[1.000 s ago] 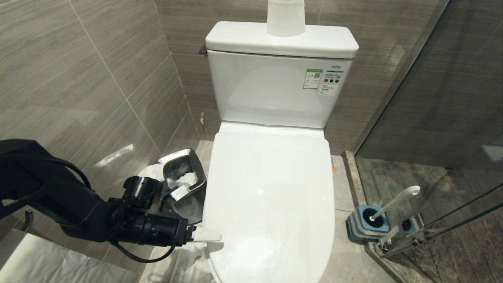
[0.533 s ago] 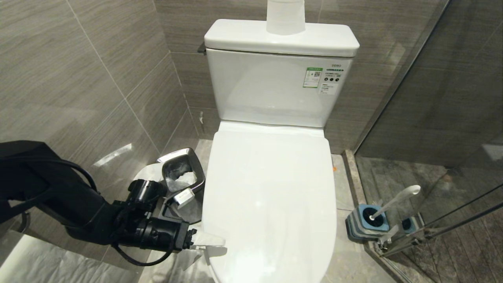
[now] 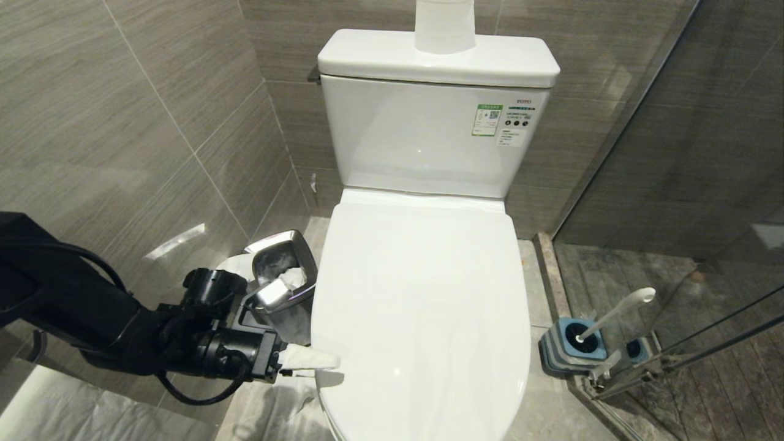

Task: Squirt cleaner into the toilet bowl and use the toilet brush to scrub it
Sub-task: Use the left hand to lift the toilet lid slightly

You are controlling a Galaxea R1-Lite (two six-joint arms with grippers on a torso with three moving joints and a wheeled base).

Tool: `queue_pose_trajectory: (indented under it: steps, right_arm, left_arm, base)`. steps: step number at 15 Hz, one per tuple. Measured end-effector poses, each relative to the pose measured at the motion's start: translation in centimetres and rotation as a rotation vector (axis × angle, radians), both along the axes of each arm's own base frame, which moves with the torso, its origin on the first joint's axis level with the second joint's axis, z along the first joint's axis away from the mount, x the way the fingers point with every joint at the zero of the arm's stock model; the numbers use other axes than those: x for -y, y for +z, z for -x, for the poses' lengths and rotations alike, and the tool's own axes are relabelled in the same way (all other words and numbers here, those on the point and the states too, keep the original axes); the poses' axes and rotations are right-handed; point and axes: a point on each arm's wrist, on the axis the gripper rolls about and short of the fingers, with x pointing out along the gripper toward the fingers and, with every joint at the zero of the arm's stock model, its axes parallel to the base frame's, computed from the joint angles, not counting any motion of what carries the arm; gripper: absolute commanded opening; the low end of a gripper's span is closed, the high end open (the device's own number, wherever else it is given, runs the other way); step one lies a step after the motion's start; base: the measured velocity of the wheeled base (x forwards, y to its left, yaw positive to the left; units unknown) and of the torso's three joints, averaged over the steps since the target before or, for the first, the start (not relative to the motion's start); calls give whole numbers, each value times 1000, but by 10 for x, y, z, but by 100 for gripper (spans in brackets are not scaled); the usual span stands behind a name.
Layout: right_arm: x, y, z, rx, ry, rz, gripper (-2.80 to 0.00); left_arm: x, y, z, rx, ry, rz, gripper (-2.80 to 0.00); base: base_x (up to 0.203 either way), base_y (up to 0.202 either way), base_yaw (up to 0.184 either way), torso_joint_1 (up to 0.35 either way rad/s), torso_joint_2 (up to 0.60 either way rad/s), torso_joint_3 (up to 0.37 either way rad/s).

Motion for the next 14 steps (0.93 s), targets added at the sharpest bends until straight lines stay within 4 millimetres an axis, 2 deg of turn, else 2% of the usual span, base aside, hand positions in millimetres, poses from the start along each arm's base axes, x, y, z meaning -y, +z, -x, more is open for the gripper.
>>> queue_pose_trajectory:
  steps: [14]
  right_arm:
    - [0, 0, 0, 0, 1, 0, -280]
  left_arm:
    - [-3, 39, 8, 92, -4, 45, 0]
  base:
    - [0, 0, 0, 0, 0, 0]
